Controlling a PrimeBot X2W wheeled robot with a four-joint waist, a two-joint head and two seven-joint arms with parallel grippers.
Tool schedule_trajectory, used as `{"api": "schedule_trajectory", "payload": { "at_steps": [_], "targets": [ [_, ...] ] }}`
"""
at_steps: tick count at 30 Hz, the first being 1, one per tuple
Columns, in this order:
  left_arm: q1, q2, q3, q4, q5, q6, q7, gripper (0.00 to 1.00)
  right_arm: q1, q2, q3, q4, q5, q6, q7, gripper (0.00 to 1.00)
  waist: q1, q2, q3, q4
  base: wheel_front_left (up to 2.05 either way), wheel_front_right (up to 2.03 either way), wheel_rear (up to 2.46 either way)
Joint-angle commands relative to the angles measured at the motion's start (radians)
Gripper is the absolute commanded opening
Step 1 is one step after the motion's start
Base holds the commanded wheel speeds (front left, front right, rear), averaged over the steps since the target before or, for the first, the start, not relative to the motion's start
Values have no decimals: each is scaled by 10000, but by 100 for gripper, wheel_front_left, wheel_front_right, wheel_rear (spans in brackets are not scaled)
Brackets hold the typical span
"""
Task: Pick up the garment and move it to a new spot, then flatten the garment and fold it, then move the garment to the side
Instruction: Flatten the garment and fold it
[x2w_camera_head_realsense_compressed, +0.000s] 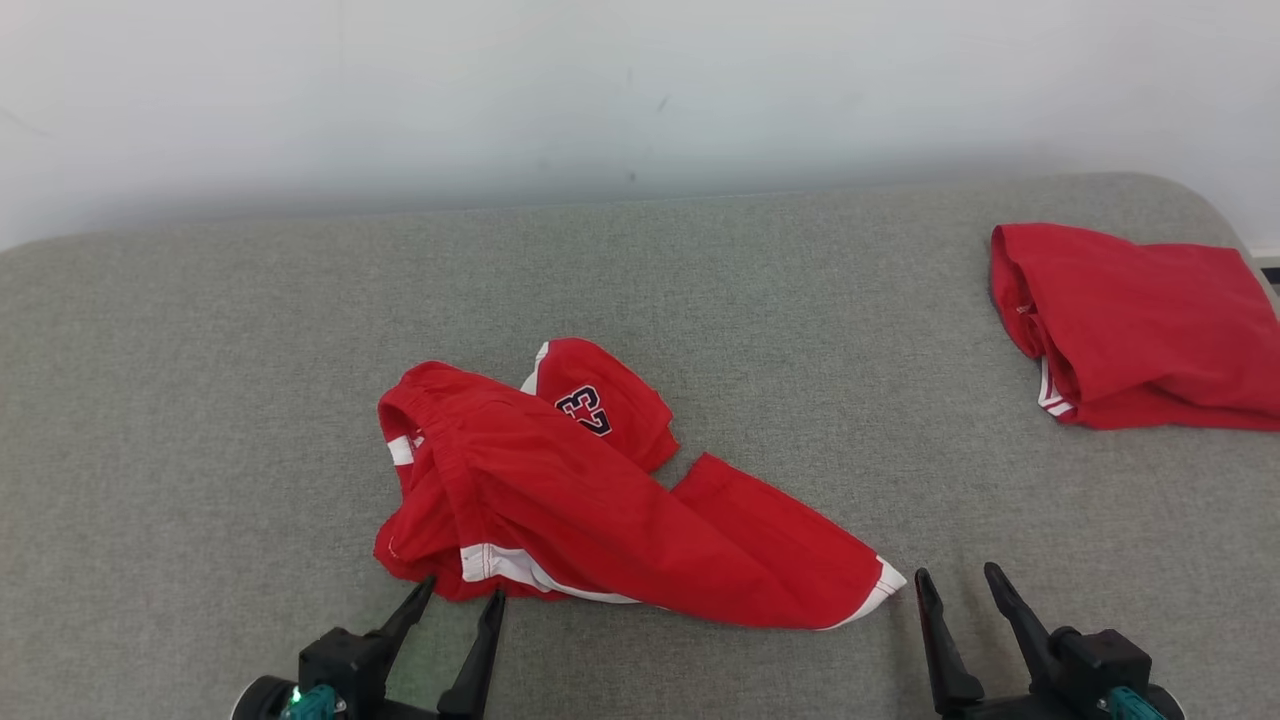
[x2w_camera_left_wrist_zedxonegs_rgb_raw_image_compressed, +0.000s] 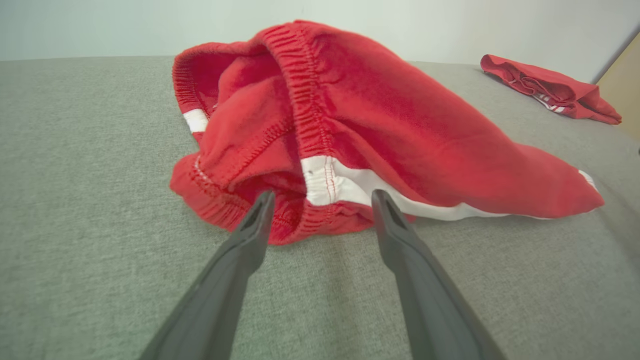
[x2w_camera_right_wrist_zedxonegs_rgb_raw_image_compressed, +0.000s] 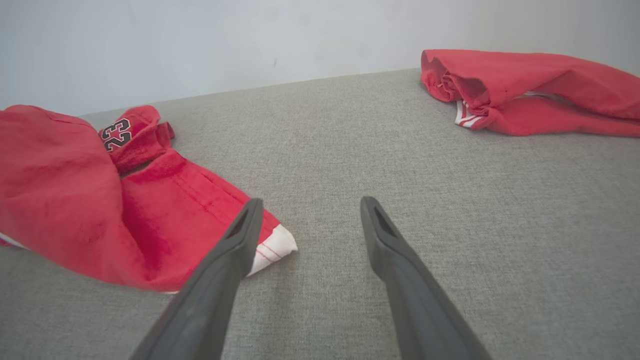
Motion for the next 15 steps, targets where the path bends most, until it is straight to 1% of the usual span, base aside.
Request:
{"api": "schedule_trajectory", "payload": {
  "at_steps": [1,10,15],
  "targets": [
    [-186,0,-53,73,-81,10,-24,100,-147,-124,150,184,-42,-28,-1,100,1,-1,39,-41,0,0,0],
    [-711,27,-404,624,-327,10,-25,100,-1125,-766,1471,1571,-93,-28,-1,100,1,-1,224,-88,0,0,0],
    [-956,-11,-586,860,-482,10,-25,100,-1750,-1010,2161,2384,91,-28,-3,100,1,-1,329,-4,0,0,0]
  ]
}}
